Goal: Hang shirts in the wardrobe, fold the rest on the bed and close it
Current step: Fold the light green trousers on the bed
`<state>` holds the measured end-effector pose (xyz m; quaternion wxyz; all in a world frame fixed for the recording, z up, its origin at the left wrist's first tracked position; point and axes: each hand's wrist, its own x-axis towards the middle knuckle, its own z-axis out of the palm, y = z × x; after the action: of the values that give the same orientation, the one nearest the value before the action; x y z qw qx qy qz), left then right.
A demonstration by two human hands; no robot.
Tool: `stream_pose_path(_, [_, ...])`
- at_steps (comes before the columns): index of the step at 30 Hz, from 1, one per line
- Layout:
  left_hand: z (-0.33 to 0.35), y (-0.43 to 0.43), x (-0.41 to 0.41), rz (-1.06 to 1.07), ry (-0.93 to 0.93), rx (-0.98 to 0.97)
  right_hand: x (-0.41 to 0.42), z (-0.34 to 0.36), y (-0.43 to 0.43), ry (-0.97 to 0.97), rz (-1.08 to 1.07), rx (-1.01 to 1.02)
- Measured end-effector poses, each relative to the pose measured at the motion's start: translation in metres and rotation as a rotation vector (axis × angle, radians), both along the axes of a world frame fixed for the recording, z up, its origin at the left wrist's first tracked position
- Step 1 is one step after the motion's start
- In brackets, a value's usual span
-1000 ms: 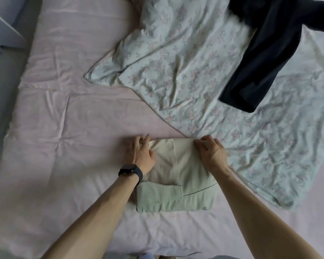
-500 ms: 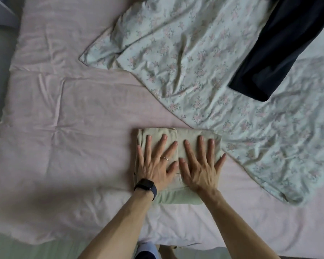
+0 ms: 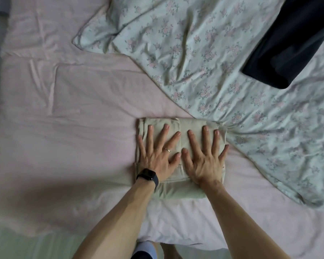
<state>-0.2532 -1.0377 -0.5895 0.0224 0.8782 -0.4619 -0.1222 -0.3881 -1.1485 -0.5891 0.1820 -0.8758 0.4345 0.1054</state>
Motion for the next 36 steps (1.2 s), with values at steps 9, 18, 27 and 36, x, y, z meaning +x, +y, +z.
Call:
stream_pose_path(9, [0.048,0.032,-0.023,0.442,0.108,-0.111,-0.024,0.056,0.038,-0.087,-0.278,0.061])
stream_pose_path(18, [0.056,0.033,-0.026,0.628,0.323,-0.096,-0.021,0.057,0.037,-0.178,-0.247,0.014])
stream_pose_path(27, [0.043,0.032,-0.021,0.562,0.349,-0.162,-0.017,0.054,0.038,-0.160,-0.157,-0.022])
stream_pose_path(36, [0.064,0.022,-0.024,0.491,0.317,0.025,-0.019,0.049,0.038,-0.157,-0.201,0.008])
